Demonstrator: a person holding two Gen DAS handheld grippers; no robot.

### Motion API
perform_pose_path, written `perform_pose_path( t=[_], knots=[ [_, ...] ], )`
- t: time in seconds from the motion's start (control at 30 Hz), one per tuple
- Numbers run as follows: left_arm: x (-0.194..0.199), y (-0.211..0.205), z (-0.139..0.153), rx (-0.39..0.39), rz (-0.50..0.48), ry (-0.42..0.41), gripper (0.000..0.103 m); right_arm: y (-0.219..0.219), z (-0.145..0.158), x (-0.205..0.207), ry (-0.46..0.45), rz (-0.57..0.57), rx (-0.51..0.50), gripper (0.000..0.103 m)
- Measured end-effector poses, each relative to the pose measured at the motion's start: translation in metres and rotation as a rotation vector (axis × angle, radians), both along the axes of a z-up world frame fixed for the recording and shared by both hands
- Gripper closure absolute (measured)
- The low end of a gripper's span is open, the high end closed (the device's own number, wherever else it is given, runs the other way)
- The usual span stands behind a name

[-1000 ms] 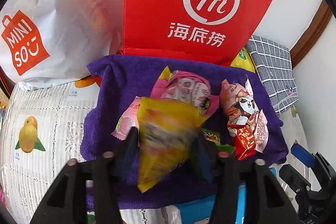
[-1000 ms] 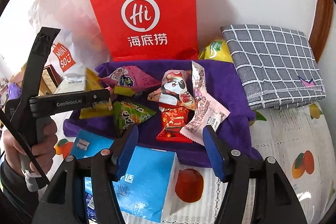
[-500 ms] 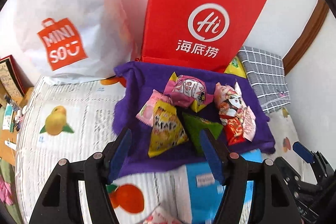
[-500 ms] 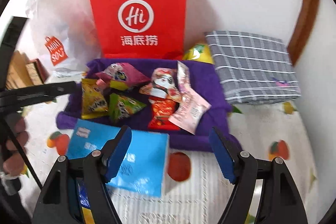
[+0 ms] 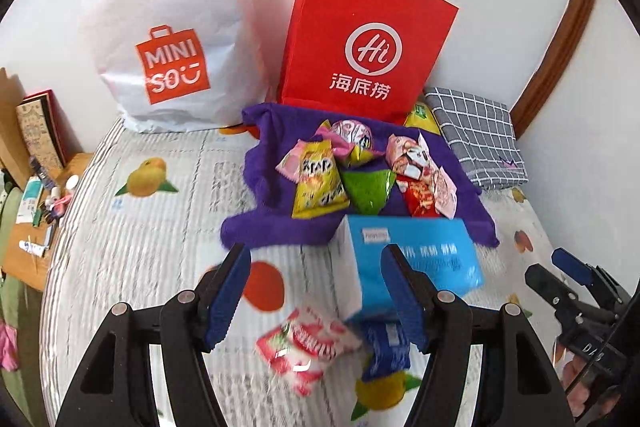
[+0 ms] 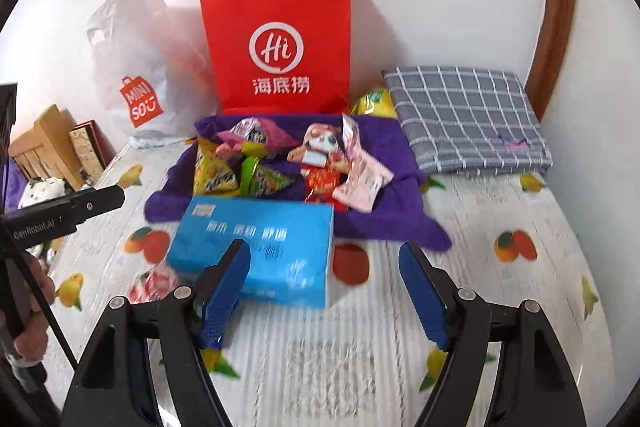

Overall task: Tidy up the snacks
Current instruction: 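Move both grippers back to the snacks beside the tissue box, then grasp the blue snack packet with the right gripper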

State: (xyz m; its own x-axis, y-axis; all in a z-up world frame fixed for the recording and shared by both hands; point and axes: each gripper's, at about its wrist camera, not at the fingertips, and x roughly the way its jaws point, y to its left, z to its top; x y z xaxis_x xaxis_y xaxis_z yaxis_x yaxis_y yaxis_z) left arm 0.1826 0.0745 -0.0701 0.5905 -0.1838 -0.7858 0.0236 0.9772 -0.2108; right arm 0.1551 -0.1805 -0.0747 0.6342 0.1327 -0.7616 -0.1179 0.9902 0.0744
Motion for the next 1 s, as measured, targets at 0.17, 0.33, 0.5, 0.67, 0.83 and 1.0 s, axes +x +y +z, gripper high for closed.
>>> perform_pose_path(
  t=[0.17, 0.33, 0.5, 0.67, 0.83, 1.0],
  knots=[
    [-0.022, 0.004, -0.006, -0.035, -0.033, 0.0, 0.037, -0.003, -0.009, -0.015, 0.075, 0.008, 0.079, 0.027],
    [-0.039, 0.003, -0.006, 0.007, -0.055, -0.021, 0.037, 0.001, -0.013, -0.028, 0.088, -0.01, 0.074, 0.027],
    [-0.049, 0.006, -0.007, 0.02, -0.092, -0.023, 0.037, 0.005, -0.011, -0.041, 0.053, -0.018, 0.123, 0.027],
    [-0.056, 0.015, -0.012, 0.024, -0.093, -0.018, 0.037, 0.02, -0.017, -0.044, 0.054, -0.009, 0.103, 0.027],
    [-0.058, 0.029, -0.02, 0.036, -0.068, -0.011, 0.037, 0.035, -0.029, -0.042, 0.064, 0.006, 0.105, 0.027],
    [-0.055, 0.043, -0.028, 0.027, -0.052, 0.0, 0.037, 0.047, -0.049, -0.033, 0.097, 0.013, 0.095, 0.029]
  ],
)
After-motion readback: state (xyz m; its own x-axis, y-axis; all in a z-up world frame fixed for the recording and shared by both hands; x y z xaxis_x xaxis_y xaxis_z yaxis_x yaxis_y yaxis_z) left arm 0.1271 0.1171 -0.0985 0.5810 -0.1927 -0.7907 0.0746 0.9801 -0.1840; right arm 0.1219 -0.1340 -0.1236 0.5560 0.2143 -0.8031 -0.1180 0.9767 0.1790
